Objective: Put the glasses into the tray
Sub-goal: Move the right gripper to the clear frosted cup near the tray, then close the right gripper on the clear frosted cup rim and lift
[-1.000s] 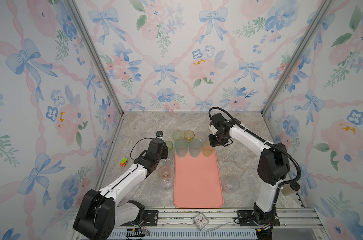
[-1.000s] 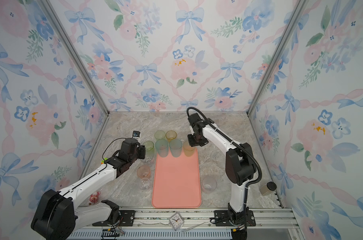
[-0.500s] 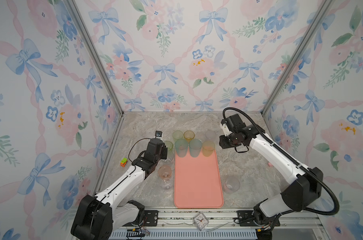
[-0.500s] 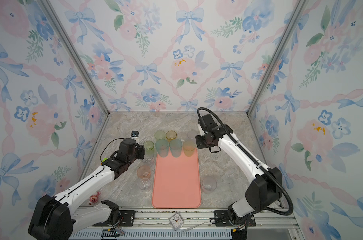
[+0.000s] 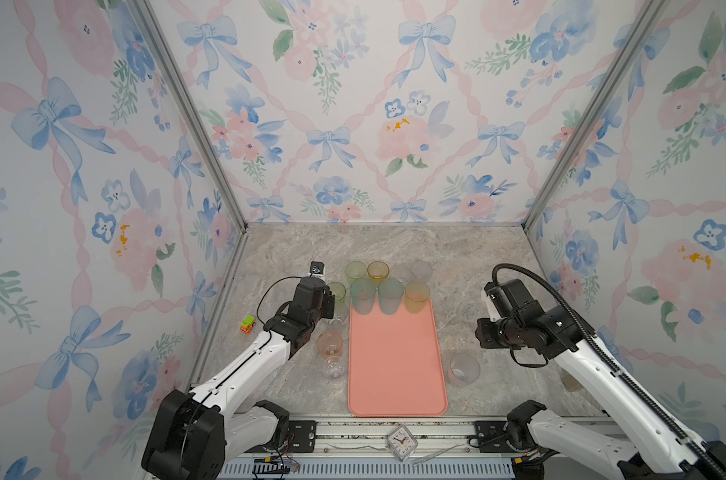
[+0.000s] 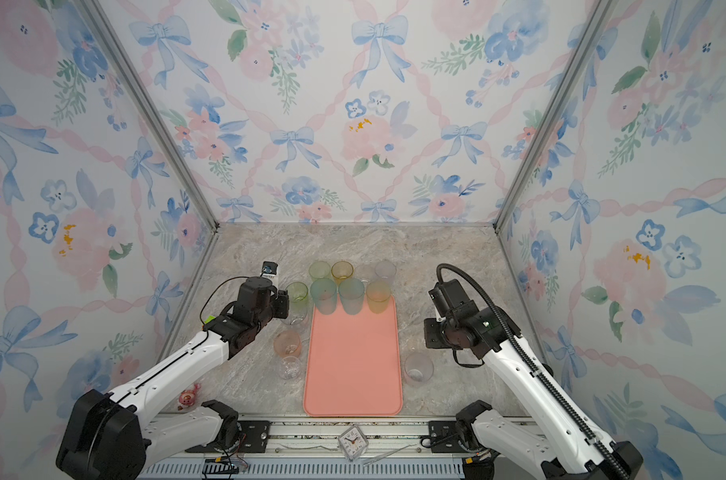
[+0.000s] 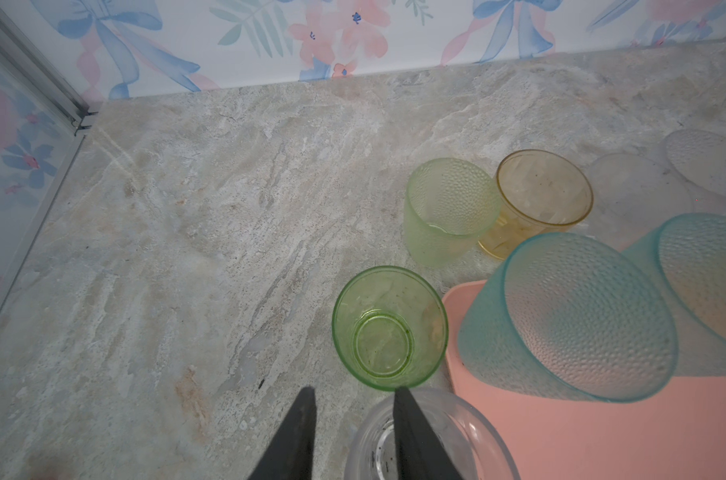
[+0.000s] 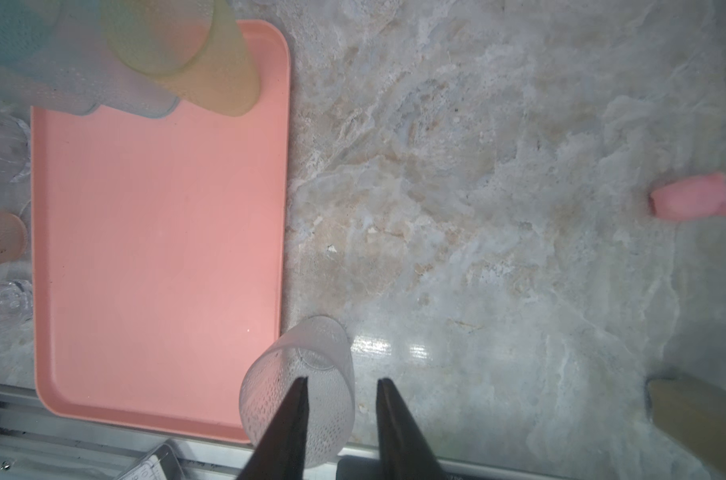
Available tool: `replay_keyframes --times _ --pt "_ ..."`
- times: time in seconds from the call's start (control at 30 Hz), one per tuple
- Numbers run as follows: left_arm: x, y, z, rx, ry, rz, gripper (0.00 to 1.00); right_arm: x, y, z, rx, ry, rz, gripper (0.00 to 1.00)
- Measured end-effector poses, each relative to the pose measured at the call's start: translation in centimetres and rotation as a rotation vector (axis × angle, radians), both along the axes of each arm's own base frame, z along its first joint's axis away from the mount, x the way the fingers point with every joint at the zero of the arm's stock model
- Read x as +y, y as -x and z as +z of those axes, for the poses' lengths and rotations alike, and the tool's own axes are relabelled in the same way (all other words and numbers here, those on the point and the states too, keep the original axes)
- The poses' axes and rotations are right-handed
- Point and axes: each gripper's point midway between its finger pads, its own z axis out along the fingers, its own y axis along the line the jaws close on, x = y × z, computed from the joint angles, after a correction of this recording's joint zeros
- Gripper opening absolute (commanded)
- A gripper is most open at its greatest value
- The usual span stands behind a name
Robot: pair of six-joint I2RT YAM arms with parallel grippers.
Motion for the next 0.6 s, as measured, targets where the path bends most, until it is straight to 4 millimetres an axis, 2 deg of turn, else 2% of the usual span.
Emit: replay_keyframes --times 0.13,0.3,0.6 --pt "-0.1 -0.1 -0.6 0.016 -0.006 -0.001 0.34 0.0 1.9 -0.9 0.039 -0.008 -0.01 0.27" --pt "-0.1 -0.2 -0.7 0.022 -0.009 -0.001 0.34 0.4 3.4 -2.5 0.102 0.009 -0.007 0.27" --pt "-0.4 -0.7 -0.5 0.01 -0.001 -0.005 0.34 0.0 4.3 -4.5 0.181 0.049 -0.049 0.25"
